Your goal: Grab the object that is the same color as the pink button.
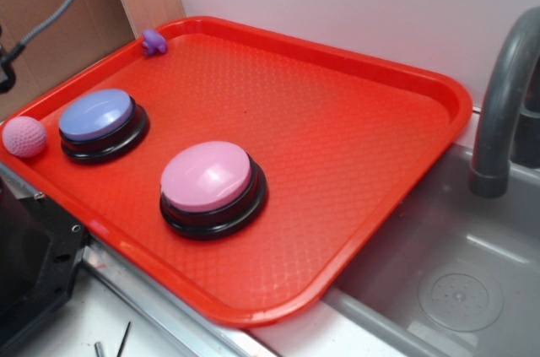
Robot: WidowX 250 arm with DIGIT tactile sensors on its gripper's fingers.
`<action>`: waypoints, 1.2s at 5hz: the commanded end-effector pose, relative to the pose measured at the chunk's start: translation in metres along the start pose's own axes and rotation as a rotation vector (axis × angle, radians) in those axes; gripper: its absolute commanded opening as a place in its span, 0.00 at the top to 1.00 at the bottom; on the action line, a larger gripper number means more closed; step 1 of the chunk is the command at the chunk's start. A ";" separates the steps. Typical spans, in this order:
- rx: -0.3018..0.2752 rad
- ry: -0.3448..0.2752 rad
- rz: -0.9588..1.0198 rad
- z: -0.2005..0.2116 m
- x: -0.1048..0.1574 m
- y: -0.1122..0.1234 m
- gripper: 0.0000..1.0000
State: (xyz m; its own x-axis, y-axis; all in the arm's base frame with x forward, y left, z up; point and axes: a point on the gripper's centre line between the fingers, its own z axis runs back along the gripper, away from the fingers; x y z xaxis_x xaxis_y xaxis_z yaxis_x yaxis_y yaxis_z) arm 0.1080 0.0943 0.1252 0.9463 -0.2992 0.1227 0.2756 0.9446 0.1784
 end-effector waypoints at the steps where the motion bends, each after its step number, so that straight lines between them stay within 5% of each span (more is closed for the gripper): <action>1: 0.008 0.035 -0.017 -0.039 -0.003 0.024 0.00; 3: 0.031 0.111 -0.037 -0.072 -0.004 0.025 0.00; 5: 0.066 0.253 0.020 -0.095 -0.018 0.026 0.00; 6: 0.054 0.260 0.025 -0.099 -0.022 0.029 0.00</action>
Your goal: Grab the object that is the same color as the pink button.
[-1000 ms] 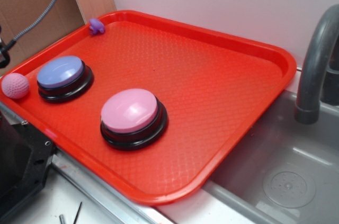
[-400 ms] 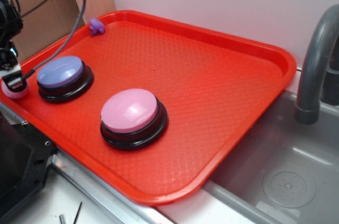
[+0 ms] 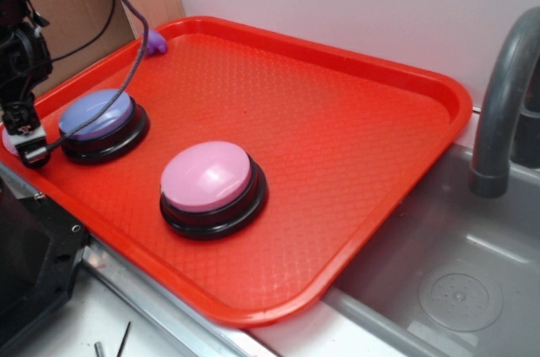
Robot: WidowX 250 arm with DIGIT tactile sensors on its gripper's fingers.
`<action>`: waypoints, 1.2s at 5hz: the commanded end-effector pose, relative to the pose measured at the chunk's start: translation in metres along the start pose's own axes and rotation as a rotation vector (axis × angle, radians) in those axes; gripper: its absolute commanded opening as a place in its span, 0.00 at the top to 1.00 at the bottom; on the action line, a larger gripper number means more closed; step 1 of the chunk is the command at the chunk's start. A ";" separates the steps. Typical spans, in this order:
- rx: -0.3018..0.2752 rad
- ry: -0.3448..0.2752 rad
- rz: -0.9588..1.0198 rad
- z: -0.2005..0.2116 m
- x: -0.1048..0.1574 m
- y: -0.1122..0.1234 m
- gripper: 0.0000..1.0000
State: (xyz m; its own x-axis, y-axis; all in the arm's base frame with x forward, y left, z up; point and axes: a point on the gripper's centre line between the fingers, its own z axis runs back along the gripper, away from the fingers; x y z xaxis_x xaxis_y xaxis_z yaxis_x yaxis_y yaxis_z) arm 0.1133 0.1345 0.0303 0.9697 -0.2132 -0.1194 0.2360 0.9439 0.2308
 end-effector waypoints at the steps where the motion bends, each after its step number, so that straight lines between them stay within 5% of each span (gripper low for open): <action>1: 0.000 0.002 0.010 -0.004 -0.003 0.009 1.00; 3: 0.011 0.024 0.034 -0.001 -0.004 0.012 1.00; 4: -0.034 0.037 0.117 0.024 -0.002 0.016 1.00; 5: -0.164 -0.013 0.162 0.066 0.005 0.012 1.00; 6: -0.225 0.013 0.225 0.104 0.017 0.004 1.00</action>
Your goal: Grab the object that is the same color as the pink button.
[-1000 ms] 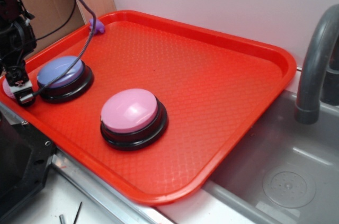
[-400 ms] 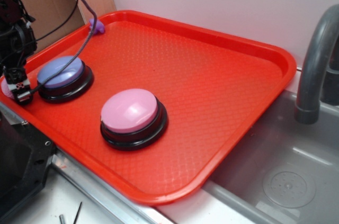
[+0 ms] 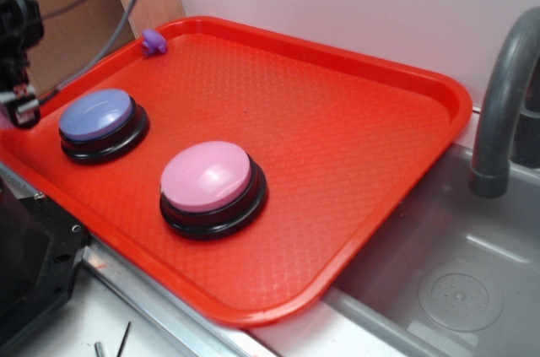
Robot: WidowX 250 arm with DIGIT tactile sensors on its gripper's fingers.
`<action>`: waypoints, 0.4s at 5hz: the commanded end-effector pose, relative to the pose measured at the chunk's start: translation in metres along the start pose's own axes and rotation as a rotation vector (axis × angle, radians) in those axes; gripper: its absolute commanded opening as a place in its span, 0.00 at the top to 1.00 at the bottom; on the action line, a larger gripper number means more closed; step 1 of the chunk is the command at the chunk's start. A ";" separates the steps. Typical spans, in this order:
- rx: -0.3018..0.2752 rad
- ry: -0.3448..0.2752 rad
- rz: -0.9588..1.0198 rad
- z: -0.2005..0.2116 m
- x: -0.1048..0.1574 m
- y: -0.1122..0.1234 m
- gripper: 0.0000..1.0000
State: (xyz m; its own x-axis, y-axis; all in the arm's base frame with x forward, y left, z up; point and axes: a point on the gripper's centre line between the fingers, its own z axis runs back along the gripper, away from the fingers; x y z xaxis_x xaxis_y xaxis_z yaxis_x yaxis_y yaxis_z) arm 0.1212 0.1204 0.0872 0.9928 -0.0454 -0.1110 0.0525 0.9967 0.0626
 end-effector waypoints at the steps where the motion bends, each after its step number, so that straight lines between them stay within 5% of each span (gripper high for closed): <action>1: -0.092 -0.070 0.035 0.075 0.022 -0.028 1.00; 2: -0.127 -0.109 0.009 0.105 0.046 -0.051 1.00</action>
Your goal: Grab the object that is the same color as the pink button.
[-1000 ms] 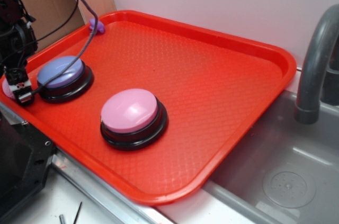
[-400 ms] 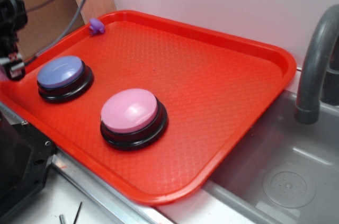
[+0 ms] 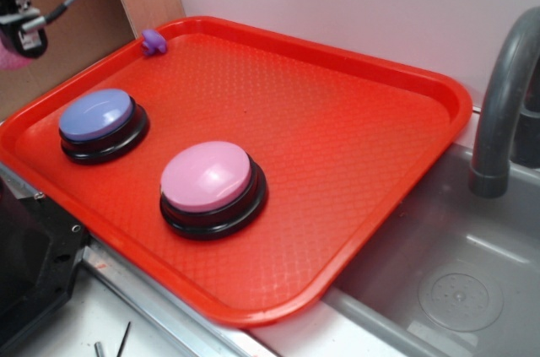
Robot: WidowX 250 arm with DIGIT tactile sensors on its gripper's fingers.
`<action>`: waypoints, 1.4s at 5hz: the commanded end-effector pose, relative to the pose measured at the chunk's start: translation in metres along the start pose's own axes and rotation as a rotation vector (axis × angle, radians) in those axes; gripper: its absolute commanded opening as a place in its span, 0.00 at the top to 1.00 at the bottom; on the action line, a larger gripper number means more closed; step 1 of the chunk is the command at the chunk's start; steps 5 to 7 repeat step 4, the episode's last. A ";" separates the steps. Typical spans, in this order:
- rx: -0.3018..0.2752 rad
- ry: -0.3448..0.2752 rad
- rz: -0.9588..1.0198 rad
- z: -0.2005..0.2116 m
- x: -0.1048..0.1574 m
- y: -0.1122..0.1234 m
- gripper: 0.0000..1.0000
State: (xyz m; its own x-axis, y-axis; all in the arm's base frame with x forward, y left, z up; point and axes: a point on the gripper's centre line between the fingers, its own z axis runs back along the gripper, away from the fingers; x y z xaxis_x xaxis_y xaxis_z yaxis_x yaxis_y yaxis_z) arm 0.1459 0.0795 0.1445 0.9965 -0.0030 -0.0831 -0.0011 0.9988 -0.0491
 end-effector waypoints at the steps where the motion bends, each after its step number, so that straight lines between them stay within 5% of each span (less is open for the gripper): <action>1: 0.012 -0.060 -0.096 0.050 0.054 -0.044 1.00; 2: 0.020 -0.083 -0.080 0.057 0.072 -0.057 1.00; 3: 0.093 -0.115 -0.138 0.057 0.083 -0.068 1.00; 4: 0.115 -0.033 -0.109 0.048 0.090 -0.068 0.28; 7: 0.115 -0.033 -0.109 0.048 0.090 -0.068 0.28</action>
